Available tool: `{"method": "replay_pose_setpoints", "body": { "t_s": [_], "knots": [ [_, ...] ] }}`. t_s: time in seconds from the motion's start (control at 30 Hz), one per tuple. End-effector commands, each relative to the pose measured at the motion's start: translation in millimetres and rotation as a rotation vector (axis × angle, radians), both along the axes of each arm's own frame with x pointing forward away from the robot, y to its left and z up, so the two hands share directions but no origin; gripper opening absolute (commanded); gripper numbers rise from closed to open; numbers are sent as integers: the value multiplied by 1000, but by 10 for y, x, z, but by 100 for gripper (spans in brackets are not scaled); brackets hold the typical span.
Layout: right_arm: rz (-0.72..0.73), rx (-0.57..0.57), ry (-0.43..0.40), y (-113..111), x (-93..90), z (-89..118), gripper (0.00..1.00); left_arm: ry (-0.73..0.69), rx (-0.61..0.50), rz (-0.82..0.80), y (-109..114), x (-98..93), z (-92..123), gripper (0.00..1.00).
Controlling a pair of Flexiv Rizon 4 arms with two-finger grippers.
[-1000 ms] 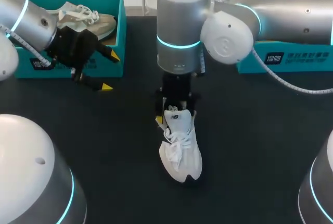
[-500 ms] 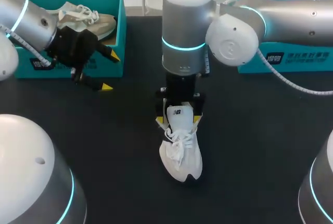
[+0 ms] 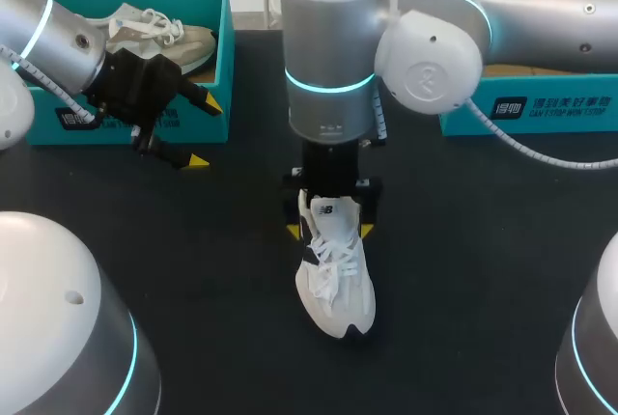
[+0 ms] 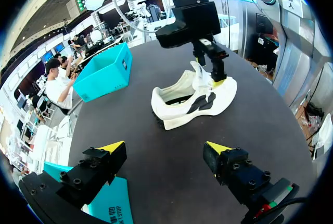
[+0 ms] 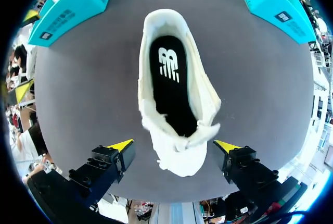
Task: Take the shoe out of the shoebox, open the shoe tongue, remove and reinsert the insole, then place the shoe into the shoebox
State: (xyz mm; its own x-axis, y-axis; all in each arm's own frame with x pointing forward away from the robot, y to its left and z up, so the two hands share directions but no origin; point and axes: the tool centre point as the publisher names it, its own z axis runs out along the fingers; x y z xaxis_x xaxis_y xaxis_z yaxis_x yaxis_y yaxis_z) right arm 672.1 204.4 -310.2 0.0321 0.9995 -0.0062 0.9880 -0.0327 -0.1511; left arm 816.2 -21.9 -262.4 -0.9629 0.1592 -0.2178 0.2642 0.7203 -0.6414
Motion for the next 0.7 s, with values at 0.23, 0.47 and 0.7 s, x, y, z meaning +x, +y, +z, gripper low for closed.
{"method": "replay_pose_setpoints", "body": {
  "t_s": [0.23,0.47,0.7],
  "knots": [
    [-10,-6,-20,-29,-79,77,35,-1,2,0,6,-6,3,100],
    [10,-18,-32,-89,14,98,37,-1,2,0,6,-6,3,100],
    [59,-7,-40,-136,207,5,38,-1,2,0,6,-6,3,100]
  ]
}}
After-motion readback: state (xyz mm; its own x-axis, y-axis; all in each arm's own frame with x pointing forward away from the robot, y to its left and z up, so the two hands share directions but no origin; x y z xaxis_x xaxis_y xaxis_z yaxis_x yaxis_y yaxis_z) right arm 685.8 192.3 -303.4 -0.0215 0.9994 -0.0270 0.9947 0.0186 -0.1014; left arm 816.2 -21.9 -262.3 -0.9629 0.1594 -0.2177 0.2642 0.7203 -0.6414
